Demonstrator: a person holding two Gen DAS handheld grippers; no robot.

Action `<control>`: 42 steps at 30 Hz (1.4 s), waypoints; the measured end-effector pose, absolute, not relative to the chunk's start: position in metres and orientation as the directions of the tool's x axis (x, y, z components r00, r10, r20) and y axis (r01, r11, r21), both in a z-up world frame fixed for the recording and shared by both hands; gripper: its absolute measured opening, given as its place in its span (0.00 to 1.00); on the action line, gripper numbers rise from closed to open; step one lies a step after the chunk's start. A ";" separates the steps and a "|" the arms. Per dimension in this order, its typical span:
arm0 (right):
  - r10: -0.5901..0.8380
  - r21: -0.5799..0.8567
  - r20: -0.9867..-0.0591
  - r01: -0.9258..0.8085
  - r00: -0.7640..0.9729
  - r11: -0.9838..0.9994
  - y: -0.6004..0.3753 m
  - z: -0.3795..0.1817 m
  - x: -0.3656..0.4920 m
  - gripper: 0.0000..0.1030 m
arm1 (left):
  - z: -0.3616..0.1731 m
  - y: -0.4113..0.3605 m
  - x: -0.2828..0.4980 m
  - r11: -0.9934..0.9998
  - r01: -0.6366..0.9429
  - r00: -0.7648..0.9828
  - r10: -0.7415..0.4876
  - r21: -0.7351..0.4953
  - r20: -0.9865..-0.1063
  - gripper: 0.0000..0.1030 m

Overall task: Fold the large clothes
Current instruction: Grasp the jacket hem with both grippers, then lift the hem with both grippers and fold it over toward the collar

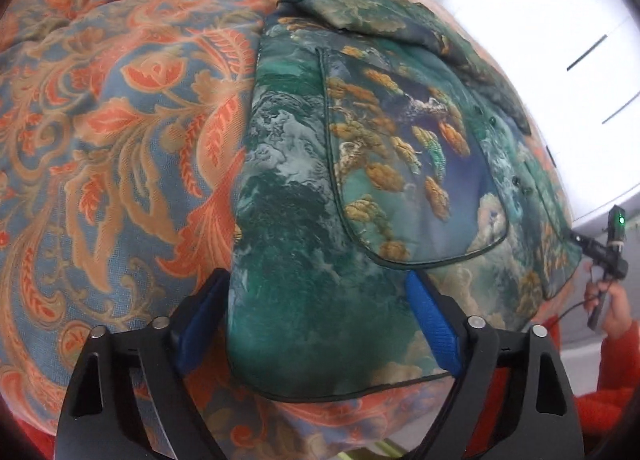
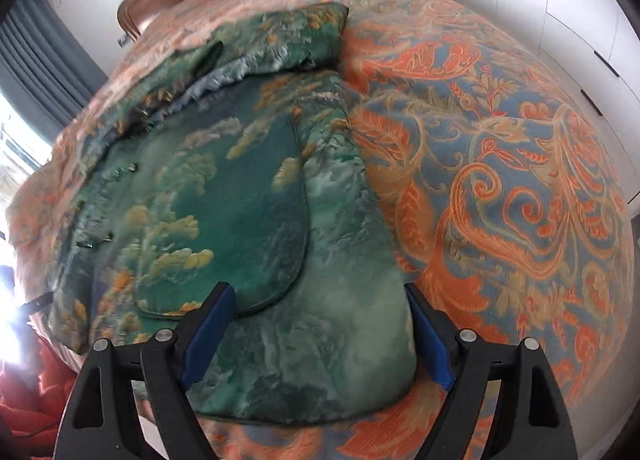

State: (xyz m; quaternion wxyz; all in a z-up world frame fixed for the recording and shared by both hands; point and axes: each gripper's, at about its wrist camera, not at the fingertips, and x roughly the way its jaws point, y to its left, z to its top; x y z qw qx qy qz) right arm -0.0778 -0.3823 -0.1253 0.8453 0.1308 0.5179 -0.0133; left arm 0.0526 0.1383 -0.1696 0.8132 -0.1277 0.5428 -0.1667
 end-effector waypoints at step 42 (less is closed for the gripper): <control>0.440 0.614 -0.618 0.050 0.651 0.788 -0.400 0.031 -0.022 0.13 | 0.012 0.192 0.141 0.801 0.177 0.556 -0.561 -0.573 -0.613 0.11</control>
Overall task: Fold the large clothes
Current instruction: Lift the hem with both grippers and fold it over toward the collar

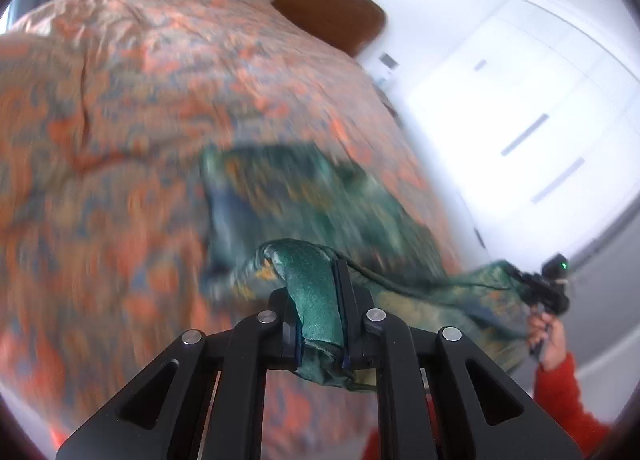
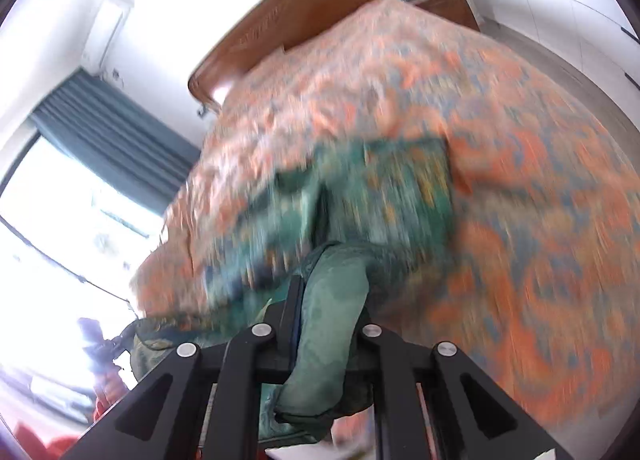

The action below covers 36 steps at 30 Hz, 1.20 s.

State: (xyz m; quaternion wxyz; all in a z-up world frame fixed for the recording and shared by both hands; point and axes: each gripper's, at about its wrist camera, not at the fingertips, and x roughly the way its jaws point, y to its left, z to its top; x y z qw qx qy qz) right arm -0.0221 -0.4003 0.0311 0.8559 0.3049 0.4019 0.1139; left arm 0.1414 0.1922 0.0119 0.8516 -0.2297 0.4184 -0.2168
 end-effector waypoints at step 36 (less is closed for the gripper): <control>0.152 0.200 -0.809 0.022 0.568 0.980 -0.379 -0.075 0.161 0.76 | -0.097 0.135 0.291 0.947 0.064 0.453 -0.307 -0.313 -0.837 0.54</control>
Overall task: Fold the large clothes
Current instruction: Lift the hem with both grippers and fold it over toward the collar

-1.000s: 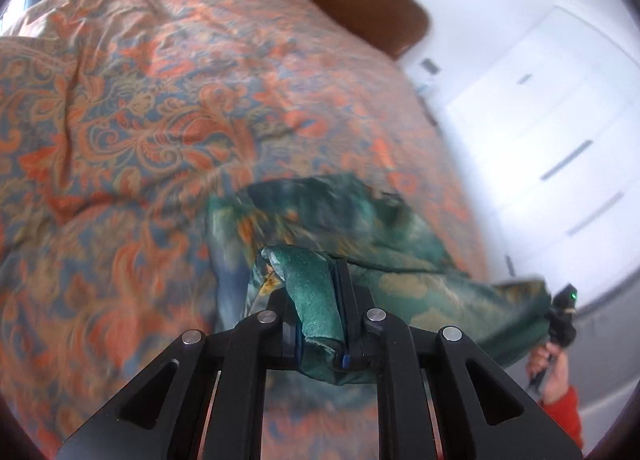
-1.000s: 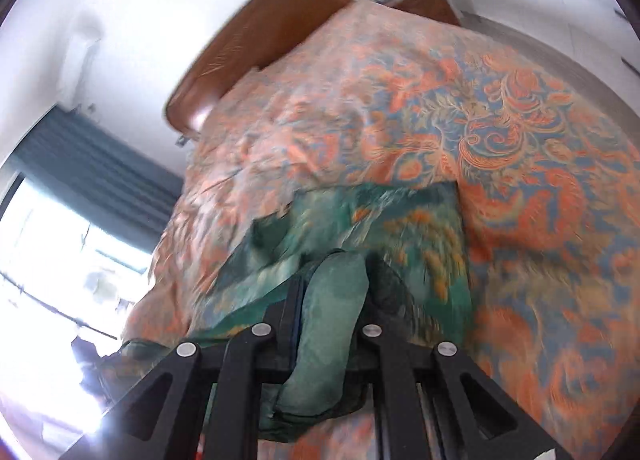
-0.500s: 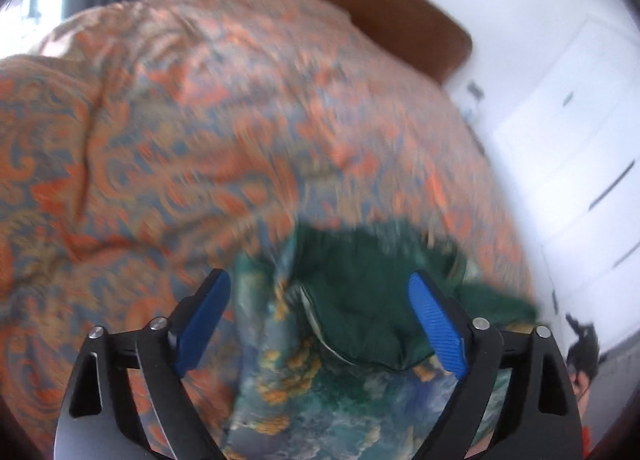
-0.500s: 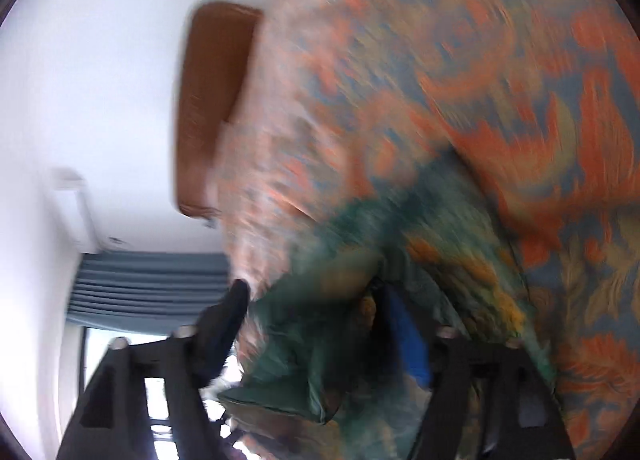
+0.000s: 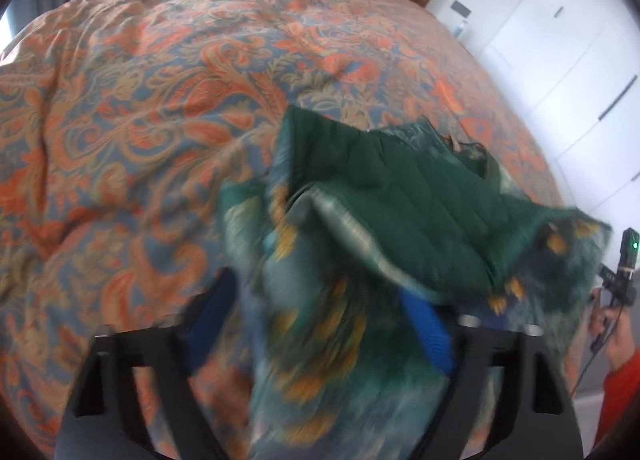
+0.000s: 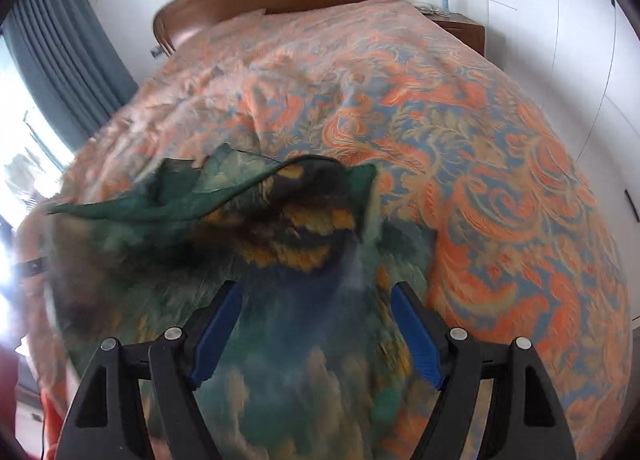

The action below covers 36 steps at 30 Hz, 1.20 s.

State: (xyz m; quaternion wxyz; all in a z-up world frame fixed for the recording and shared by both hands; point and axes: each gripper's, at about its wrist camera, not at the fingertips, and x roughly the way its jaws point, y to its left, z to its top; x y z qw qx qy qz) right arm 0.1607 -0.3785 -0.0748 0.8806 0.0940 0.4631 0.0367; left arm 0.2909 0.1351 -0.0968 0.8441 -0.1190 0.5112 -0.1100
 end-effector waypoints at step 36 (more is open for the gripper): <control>-0.103 0.058 -0.781 0.235 0.615 0.970 -0.386 -0.155 0.246 0.17 | -0.164 0.135 0.347 0.954 -0.101 0.624 -0.161 -0.282 -0.765 0.45</control>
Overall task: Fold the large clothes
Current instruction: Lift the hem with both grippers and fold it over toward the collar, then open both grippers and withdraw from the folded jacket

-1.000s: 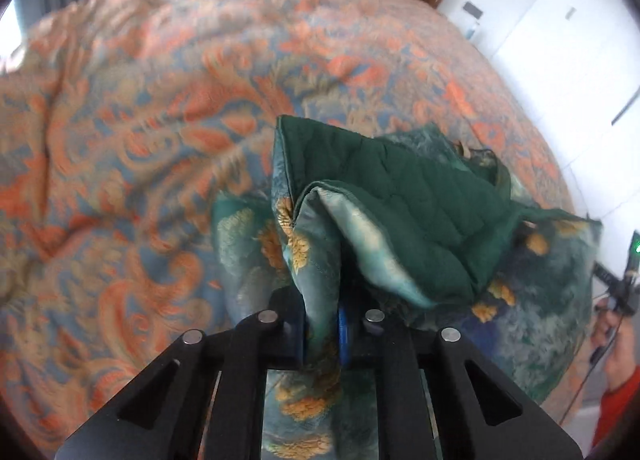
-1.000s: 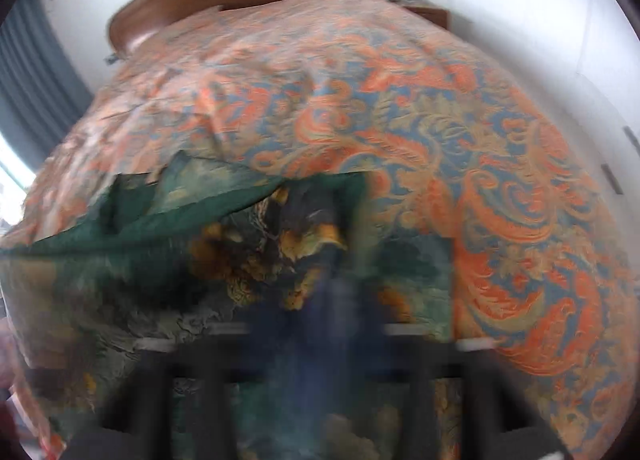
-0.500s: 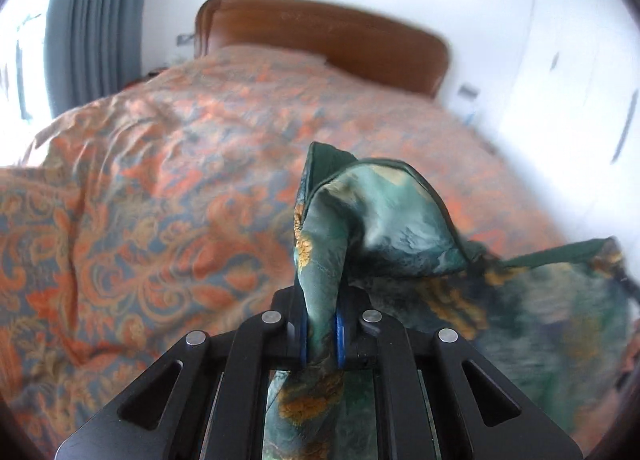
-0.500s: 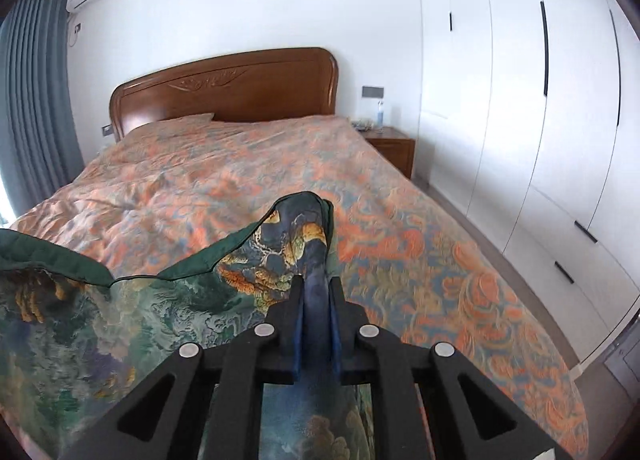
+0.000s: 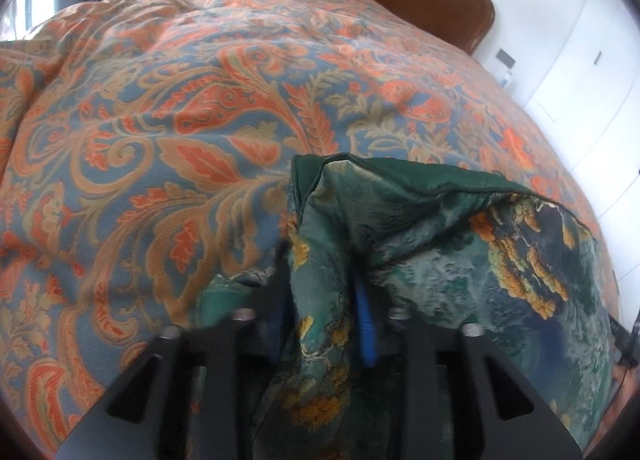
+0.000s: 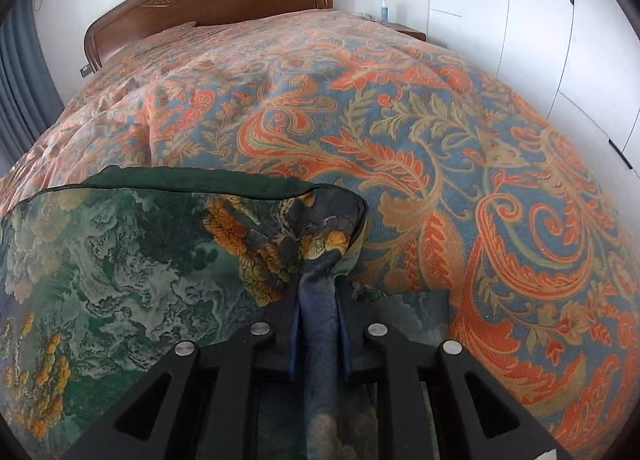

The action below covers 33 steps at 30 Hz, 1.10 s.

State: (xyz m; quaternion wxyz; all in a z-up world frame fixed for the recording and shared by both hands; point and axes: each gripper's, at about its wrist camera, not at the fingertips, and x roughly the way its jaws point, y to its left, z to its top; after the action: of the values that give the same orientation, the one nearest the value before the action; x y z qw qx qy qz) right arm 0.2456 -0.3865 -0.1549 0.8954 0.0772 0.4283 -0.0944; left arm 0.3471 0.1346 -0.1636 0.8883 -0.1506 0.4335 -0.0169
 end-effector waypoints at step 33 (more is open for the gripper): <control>0.048 0.170 -0.598 0.068 0.800 0.983 -0.319 -0.106 0.007 0.75 | -0.121 -0.093 0.285 0.934 0.354 0.508 -0.226 -0.038 -0.831 0.96</control>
State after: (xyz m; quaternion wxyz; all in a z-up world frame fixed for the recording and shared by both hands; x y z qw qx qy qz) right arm 0.0066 -0.3193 -0.1061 0.9443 0.0916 0.3161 -0.0055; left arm 0.2855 -0.0926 -0.1209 0.8656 0.0686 0.4667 -0.1678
